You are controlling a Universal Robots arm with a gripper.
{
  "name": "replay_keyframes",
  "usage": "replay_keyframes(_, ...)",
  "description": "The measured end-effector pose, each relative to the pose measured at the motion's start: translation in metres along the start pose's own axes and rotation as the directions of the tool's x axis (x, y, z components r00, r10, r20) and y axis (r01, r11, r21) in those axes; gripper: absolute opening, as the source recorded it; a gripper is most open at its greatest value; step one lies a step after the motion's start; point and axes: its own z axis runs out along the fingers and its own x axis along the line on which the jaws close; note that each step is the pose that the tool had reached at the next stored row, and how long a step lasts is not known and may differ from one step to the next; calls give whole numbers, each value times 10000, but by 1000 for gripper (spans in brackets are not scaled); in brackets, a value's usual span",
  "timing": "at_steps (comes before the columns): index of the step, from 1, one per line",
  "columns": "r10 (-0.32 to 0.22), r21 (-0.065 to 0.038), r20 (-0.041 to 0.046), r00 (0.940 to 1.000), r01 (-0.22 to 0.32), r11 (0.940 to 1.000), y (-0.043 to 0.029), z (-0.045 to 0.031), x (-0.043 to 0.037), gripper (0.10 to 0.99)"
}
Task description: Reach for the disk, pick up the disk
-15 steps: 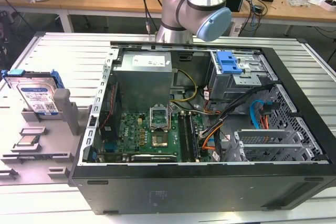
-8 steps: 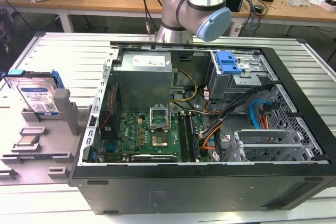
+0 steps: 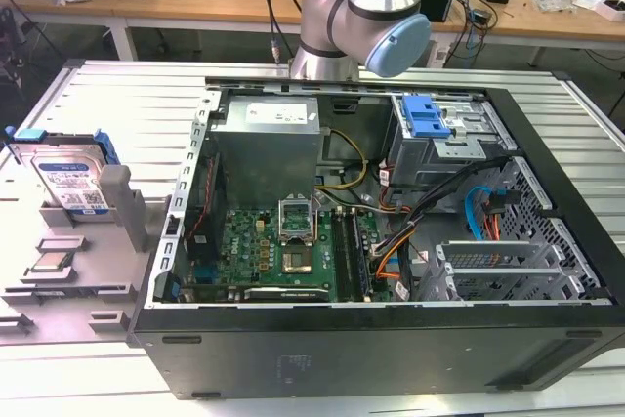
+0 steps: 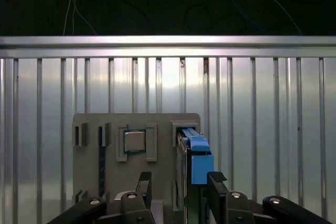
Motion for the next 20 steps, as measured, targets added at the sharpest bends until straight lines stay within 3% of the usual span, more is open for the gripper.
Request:
replay_keyframes(5,-1,1,1,10000,1,10000,0,2,-113,545)
replay_keyframes(20,-1,2,-2,10000,1,10000,-5,129,-114,545)
